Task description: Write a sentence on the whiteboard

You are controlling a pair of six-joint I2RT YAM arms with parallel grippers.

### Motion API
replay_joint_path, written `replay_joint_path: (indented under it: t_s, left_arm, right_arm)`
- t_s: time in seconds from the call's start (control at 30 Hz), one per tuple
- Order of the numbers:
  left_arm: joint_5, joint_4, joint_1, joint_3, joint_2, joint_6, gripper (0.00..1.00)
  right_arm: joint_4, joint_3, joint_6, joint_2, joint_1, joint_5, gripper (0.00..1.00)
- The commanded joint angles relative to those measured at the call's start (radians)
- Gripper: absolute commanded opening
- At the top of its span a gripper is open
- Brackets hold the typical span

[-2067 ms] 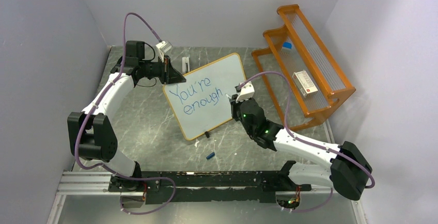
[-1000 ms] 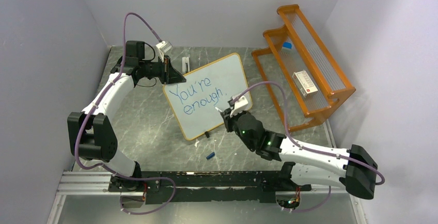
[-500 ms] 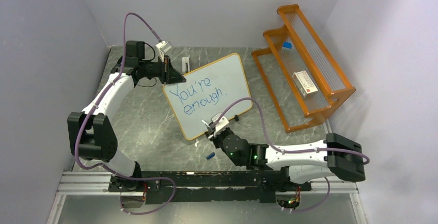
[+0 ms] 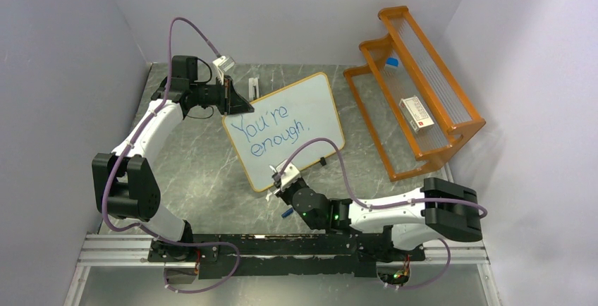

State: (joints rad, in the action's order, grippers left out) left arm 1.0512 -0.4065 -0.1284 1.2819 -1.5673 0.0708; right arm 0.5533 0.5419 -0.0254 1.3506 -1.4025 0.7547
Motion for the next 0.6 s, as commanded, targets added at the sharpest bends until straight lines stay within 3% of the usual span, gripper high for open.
replay_joint_path:
  t_s: [0.0, 0.57]
  left_arm:
    - [-0.093, -0.017, -0.005, -0.013, -0.02, 0.06, 0.05]
    - [-0.097, -0.021, -0.005, -0.011, -0.028, 0.062, 0.05]
  right_arm:
    - [0.047, 0.035, -0.007, 0.027, -0.006, 0.04, 0.0]
    - [-0.003, 0.066, 0.002, 0.074, -0.006, 0.043, 0.0]
